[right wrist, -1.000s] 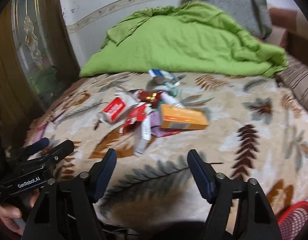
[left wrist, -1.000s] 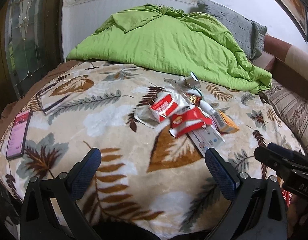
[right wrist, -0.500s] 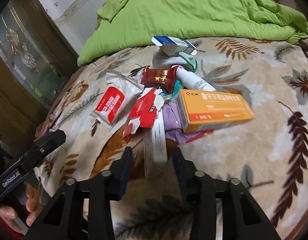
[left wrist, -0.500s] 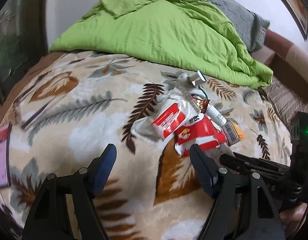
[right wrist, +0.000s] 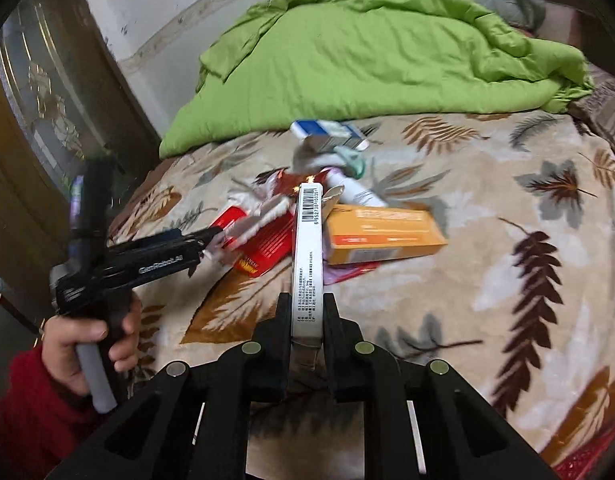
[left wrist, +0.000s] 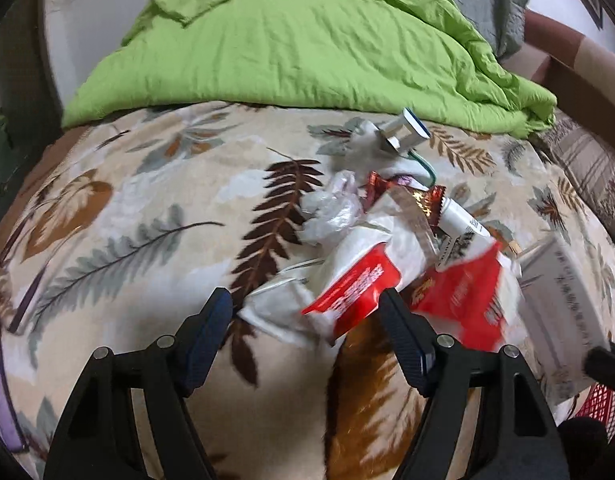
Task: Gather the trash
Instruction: 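Lift the wrapper with the left tool while the right tool lifts the white box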
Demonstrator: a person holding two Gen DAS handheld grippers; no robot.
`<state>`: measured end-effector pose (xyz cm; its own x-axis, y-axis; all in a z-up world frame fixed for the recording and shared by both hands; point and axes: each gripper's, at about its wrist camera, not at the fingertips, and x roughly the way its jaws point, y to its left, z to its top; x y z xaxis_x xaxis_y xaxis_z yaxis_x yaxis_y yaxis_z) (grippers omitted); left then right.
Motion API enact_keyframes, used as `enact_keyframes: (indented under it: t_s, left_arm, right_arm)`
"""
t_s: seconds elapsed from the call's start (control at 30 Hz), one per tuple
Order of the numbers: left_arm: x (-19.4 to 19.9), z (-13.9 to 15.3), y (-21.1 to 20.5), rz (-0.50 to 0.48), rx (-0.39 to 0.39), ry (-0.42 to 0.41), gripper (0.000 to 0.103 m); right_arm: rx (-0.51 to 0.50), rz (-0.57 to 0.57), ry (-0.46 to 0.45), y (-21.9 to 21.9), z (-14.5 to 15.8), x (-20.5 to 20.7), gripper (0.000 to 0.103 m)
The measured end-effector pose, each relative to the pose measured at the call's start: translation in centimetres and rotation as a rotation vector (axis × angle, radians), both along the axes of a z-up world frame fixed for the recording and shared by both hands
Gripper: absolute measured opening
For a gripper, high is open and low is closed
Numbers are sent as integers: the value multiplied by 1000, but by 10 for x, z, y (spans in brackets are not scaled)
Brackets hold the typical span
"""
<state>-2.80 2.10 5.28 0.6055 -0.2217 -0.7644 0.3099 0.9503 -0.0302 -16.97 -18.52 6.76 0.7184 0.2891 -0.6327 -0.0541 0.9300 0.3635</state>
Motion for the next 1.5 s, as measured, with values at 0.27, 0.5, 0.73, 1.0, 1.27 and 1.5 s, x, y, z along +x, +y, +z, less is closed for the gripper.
enact_keyframes:
  t_s: [0.27,0.5,0.73,1.0,1.27,1.5]
  left_arm:
    - [21,-21,-16,-19,42,43,74]
    - [17,-26,-18,7,51,31,52]
    - [-3,-13,-4,39,-31,48,44]
    - [-49,12,-4,46,-103,-13,44]
    - [-74,27,-2,37,-164,-24,44]
    - [-95,35,-10,20,-177,-29,44]
  right_arm:
    - [24,-9,-21,-4,-4,-5,15]
    - [42,-32,-38,-8,-4,-9,15]
    - [40,-61,-59,-10,-2,-14,15]
    - [26,-75,-69,-10,0,-17,15]
    - [33,-86,-73,-12,5,-25,15]
    - [40,-72,-76,-10,9,-34,15]
